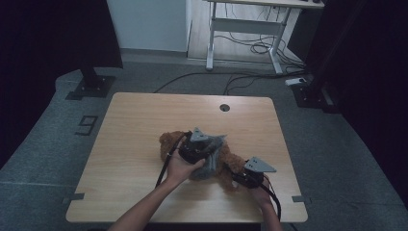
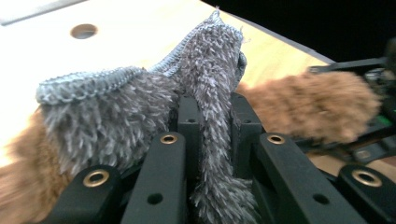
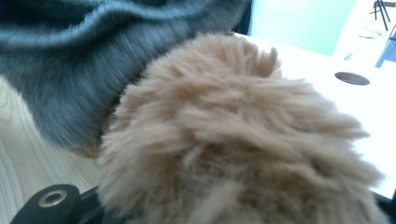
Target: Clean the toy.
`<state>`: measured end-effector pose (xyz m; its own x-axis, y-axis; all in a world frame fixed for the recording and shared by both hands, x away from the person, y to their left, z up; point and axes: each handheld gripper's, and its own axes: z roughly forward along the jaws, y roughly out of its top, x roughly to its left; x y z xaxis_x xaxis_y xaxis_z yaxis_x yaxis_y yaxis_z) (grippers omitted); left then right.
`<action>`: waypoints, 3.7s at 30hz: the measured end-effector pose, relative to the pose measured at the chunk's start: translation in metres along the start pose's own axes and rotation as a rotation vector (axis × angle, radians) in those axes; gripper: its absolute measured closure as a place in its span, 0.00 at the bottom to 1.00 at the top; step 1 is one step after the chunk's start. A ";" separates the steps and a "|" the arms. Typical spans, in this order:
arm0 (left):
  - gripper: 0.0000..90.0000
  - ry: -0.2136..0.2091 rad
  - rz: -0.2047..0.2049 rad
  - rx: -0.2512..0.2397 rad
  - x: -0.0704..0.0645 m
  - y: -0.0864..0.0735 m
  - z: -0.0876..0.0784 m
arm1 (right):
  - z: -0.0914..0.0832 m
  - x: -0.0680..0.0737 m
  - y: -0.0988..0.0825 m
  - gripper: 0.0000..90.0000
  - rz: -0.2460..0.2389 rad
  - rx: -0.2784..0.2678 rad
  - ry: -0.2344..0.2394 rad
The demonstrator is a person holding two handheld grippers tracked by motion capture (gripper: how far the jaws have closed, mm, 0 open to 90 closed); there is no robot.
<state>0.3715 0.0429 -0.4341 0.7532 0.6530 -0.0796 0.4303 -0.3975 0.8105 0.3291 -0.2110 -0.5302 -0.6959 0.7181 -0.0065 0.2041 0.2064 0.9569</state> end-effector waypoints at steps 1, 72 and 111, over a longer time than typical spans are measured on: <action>0.87 0.011 -0.023 -0.001 0.009 -0.002 -0.005 | 0.000 0.000 0.000 0.64 0.000 0.000 0.000; 0.87 -0.079 -0.221 -0.088 0.062 -0.097 -0.058 | 0.030 0.003 0.047 0.07 0.239 0.233 0.132; 0.84 -0.233 -0.136 -0.005 -0.008 0.012 0.004 | 0.023 0.015 0.007 0.51 -0.036 0.140 0.101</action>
<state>0.3733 0.0302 -0.4261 0.7827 0.5344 -0.3190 0.5337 -0.3127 0.7857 0.3360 -0.1839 -0.5301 -0.7684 0.6399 -0.0039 0.2668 0.3260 0.9069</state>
